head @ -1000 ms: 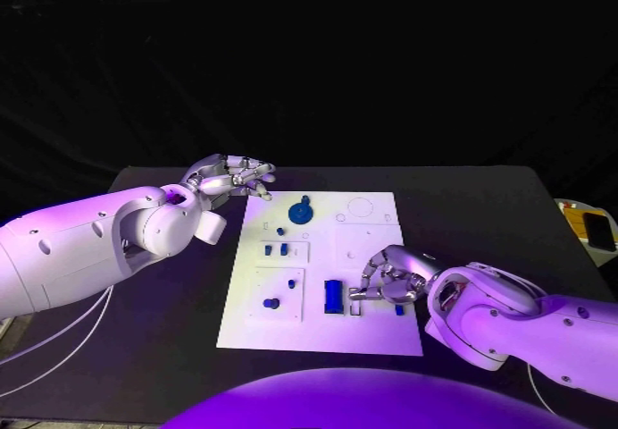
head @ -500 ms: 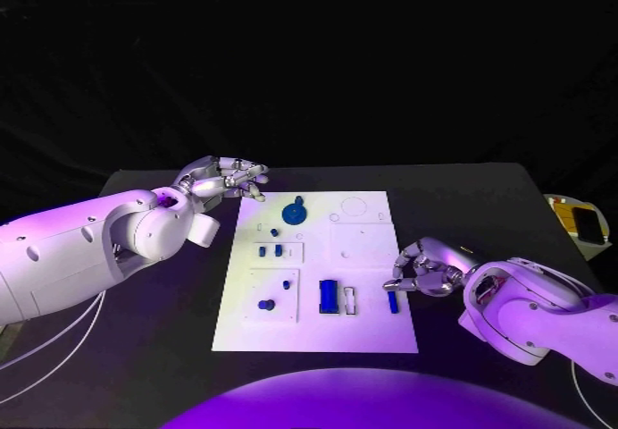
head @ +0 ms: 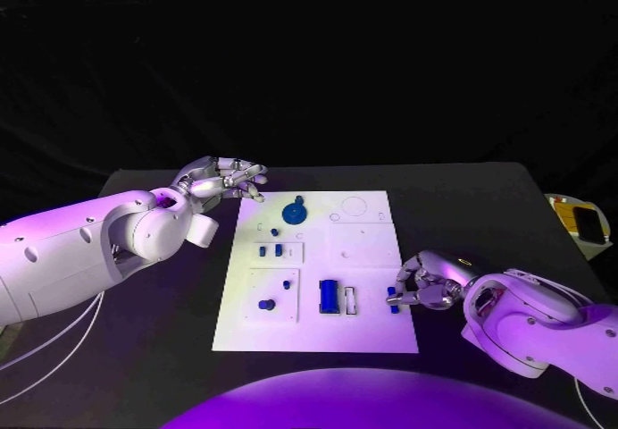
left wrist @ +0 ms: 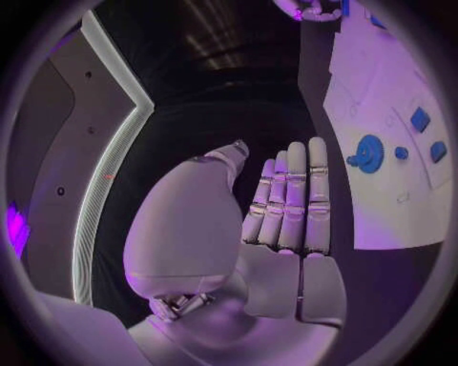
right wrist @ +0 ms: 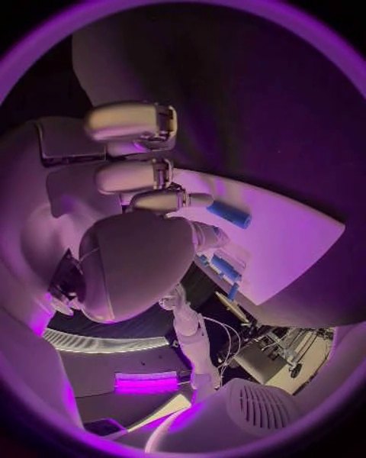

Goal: Assemble the parts on the task board

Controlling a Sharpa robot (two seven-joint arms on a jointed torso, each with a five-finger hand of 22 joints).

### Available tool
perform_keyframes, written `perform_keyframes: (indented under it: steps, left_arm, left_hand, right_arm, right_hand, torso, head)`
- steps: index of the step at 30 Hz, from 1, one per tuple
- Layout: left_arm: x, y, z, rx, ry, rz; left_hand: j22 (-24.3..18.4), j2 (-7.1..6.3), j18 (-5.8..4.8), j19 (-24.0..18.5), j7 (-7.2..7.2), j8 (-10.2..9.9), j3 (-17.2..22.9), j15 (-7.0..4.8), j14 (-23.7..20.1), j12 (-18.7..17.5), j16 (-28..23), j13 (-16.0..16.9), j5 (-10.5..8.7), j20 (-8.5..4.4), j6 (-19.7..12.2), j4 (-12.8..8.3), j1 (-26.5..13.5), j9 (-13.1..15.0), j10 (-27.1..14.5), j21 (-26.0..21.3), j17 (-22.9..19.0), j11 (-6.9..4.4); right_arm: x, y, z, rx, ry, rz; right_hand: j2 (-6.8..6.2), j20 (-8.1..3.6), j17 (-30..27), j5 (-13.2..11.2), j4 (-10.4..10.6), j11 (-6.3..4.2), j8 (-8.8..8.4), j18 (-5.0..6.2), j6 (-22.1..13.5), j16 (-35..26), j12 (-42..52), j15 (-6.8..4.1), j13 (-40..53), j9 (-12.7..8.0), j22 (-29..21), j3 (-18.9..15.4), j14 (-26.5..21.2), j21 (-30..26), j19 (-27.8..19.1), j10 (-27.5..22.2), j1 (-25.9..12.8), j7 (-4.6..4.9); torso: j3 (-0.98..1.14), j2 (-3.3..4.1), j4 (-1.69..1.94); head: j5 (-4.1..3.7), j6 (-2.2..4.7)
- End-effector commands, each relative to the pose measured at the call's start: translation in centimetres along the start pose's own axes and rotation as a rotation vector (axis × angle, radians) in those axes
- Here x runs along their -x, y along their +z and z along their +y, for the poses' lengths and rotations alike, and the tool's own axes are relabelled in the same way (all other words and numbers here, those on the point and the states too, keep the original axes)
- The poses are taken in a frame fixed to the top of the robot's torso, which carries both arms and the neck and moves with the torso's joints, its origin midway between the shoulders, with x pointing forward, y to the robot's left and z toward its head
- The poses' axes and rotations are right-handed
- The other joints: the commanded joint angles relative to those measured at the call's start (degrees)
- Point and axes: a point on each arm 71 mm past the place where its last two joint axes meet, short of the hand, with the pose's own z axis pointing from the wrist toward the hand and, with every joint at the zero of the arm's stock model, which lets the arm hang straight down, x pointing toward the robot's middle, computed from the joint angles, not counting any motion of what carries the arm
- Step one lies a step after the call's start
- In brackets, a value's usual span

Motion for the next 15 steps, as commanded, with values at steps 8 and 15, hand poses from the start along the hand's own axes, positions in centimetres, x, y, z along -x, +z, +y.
perform_keyframes:
  steps: [8, 15]
  left_arm:
    - [-0.2, 0.0, -0.1, -0.011, -0.005, 0.018]
    - [-0.2, -0.1, -0.1, -0.010, -0.005, 0.018]
  left_hand:
    - [-0.1, 0.45, 0.69, 0.4, 0.14, 0.3, -0.5, 0.18, 0.2, 0.2, -0.2, -0.1, -0.18, -0.12, -0.4, 0.1, -0.2, -0.1, -0.4, -0.4, 0.1, 0.04]
    - [-0.1, 0.52, 0.69, 0.5, 0.12, 0.3, -0.6, 0.18, 0.2, 0.2, -0.2, -0.1, -0.16, -0.12, -0.4, 0.0, -0.2, -0.1, -0.4, -0.5, 0.1, 0.03]
  right_arm:
    - [-0.8, 0.3, -0.1, -0.025, -0.064, 0.028]
    - [-1.5, 0.6, 0.2, -0.020, -0.085, 0.049]
  right_hand:
    - [0.85, 0.29, 5.7, 0.0, -0.2, -0.38, -0.07, -0.57, 0.8, 0.1, -0.1, -0.04, -10.2, 0.2, 13.6, 0.1, 4.2, 0.2, 4.2, 0.4, 0.5, -0.17]
    - [1.81, -0.08, 5.9, 0.4, -2.1, -0.87, -0.67, -0.59, 1.1, 0.1, -0.5, -0.49, -10.4, 0.2, 13.6, 1.9, 4.2, 0.3, 4.2, 0.3, 5.4, -0.67]
  torso:
    - [0.00, 0.00, -0.04]
    - [0.00, -0.02, -0.05]
  head:
    - [0.21, 0.01]
    - [0.34, 0.01]
